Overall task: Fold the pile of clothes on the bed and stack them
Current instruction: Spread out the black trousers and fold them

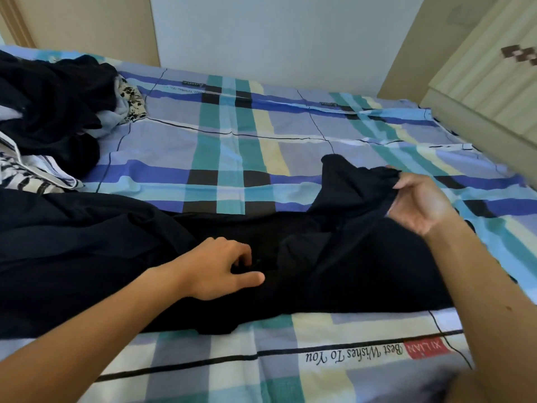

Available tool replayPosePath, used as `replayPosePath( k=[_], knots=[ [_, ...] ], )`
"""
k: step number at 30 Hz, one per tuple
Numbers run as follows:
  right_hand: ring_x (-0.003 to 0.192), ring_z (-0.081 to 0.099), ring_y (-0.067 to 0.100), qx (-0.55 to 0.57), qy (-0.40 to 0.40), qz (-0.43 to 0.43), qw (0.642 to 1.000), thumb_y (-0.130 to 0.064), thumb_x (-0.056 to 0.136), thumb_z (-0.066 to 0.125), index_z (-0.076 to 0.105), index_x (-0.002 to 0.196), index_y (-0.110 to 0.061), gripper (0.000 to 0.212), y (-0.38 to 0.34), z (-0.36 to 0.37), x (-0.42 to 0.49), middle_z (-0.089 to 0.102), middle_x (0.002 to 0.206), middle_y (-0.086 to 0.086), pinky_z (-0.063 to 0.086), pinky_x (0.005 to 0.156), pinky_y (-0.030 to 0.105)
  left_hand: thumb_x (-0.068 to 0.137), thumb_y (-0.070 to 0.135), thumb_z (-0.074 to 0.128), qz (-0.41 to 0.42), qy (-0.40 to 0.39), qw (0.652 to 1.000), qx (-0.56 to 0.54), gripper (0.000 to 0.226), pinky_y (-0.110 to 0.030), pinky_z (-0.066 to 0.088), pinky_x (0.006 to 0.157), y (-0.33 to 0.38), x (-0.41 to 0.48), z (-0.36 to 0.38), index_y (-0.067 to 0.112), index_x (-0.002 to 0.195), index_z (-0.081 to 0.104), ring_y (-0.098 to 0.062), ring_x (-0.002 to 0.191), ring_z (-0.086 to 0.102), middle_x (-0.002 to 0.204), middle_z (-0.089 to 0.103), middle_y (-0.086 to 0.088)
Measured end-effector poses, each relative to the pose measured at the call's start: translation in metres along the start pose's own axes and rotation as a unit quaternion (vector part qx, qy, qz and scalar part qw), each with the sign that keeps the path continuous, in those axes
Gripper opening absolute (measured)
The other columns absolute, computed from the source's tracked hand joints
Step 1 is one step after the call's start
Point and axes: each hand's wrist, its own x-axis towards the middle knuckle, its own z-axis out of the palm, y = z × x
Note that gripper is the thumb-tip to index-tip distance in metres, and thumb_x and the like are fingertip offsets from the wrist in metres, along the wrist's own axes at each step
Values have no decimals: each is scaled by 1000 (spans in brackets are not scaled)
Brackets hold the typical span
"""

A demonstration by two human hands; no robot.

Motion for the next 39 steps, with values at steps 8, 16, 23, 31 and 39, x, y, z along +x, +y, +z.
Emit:
replayPosePath(
  k=[8,16,23,31,39],
  knots=[
    [70,61,20,-404,21,179,897,0,92,50,67,100,-4,20,-5,-48,-30,64,94,17,57,84,36,103,42,44,48,102,990,-89,47,-31,37,62,-7,7,-3,15,64,43,-14,59,51,60,50,1],
    [71,48,18,-645,95,140,745,-62,70,76,47,82,-15,57,4,-61,-35,51,84,3,40,68,33,79,78,32,-82,-4,990,-117,60,-29,46,70,1,-5,-26,24,87,58,-7,61,53,67,58,6],
    [101,72,29,-408,72,181,892,-38,78,81,69,118,-11,50,20,-40,-23,75,111,8,52,101,47,82,82,32,-117,-61,988,-83,89,-4,27,82,6,-10,-31,7,113,66,-20,110,52,112,66,-12],
    [93,74,19,-52,187,-24,981,-33,87,70,72,111,-16,29,-26,-54,-56,77,103,1,57,81,33,82,9,73,21,90,986,-137,16,-33,53,80,-7,-11,-60,20,93,70,-9,79,68,86,73,5],
    [102,70,29,-119,300,60,945,-15,88,69,67,125,-9,38,-10,-103,-58,71,117,15,60,79,38,78,-6,74,73,222,966,-109,26,-35,43,69,-15,-2,-61,12,72,56,-18,71,55,77,55,-3]
  ],
)
